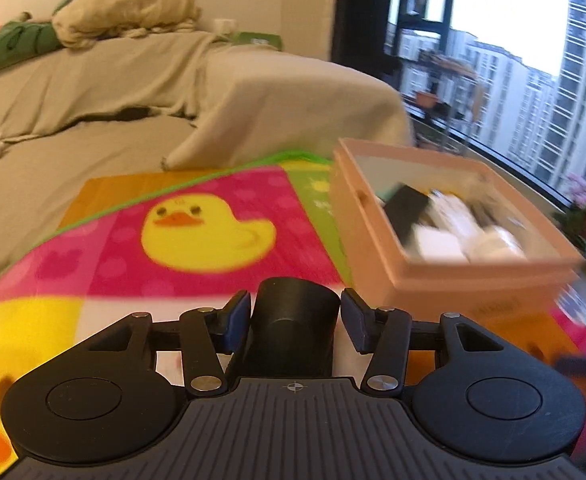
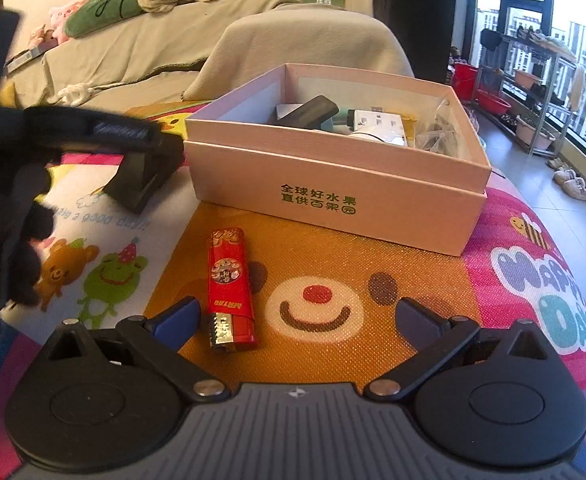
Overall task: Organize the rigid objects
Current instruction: 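Grasp the black nozzle with the left gripper while the right gripper lifts the red lighter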
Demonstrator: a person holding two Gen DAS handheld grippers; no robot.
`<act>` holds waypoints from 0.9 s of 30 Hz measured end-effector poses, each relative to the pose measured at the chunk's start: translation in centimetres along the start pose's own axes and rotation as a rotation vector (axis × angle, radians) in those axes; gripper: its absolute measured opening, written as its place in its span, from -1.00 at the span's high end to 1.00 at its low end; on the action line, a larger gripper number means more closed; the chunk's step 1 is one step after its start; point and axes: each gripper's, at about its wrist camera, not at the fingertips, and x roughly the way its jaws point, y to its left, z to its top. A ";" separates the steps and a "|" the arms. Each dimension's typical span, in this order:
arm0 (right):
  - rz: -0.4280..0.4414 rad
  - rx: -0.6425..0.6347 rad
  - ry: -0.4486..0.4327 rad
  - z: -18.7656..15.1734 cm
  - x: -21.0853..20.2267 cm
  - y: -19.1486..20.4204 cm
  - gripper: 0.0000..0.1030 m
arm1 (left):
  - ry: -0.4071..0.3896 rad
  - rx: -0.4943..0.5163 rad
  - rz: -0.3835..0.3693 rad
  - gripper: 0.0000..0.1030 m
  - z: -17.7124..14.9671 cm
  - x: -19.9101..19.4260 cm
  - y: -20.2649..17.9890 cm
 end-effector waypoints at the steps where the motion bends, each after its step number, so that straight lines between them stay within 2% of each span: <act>1: 0.015 -0.016 0.002 -0.1 -0.2 -0.2 -0.93 | 0.016 0.014 -0.023 -0.06 -0.5 -0.8 -0.1; 3: 0.024 -0.031 -0.009 -0.4 -0.8 -0.8 -0.79 | 0.048 0.041 -0.058 -0.03 -1.5 -1.9 -0.4; 5: 0.024 -0.039 -0.022 -0.7 -1.3 -1.3 -0.70 | 0.093 0.071 -0.090 -0.09 -2.6 -2.6 -0.8; 7: 0.033 -0.048 -0.027 -0.6 -1.4 -1.6 -0.53 | 0.127 0.087 -0.111 -0.15 -3.7 -2.8 -1.3; 8: 0.041 -0.058 -0.027 -0.5 -1.3 -1.4 -0.47 | 0.127 0.095 -0.112 -0.16 -4.1 -2.9 -1.5; 10: 0.072 -0.098 -0.026 0.2 -1.0 -0.6 -0.17 | 0.106 0.121 -0.100 -0.17 -4.5 -3.0 -1.8; 15: 0.148 -0.213 -0.055 1.9 0.9 2.2 -0.10 | 0.104 0.072 -0.099 -0.15 -4.4 -3.1 -1.2; 17: 0.151 -0.221 -0.049 2.6 1.5 2.7 0.02 | 0.103 0.082 -0.092 -0.15 -4.7 -3.4 -1.1; 19: 0.192 -0.224 -0.025 3.1 1.3 2.7 0.41 | 0.094 0.118 -0.084 -0.15 -5.2 -3.9 -1.3; 21: 0.202 -0.236 -0.009 2.9 0.6 2.5 0.56 | 0.091 0.158 -0.090 -0.15 -5.6 -4.5 -1.6; 24: 0.231 -0.180 0.024 2.8 -1.0 1.0 0.56 | 0.126 0.167 -0.140 -0.15 -5.7 -5.3 -2.1; 27: 0.272 -0.106 0.004 3.0 -3.7 -1.0 0.57 | 0.141 0.112 -0.261 -0.14 -4.7 -6.4 -2.5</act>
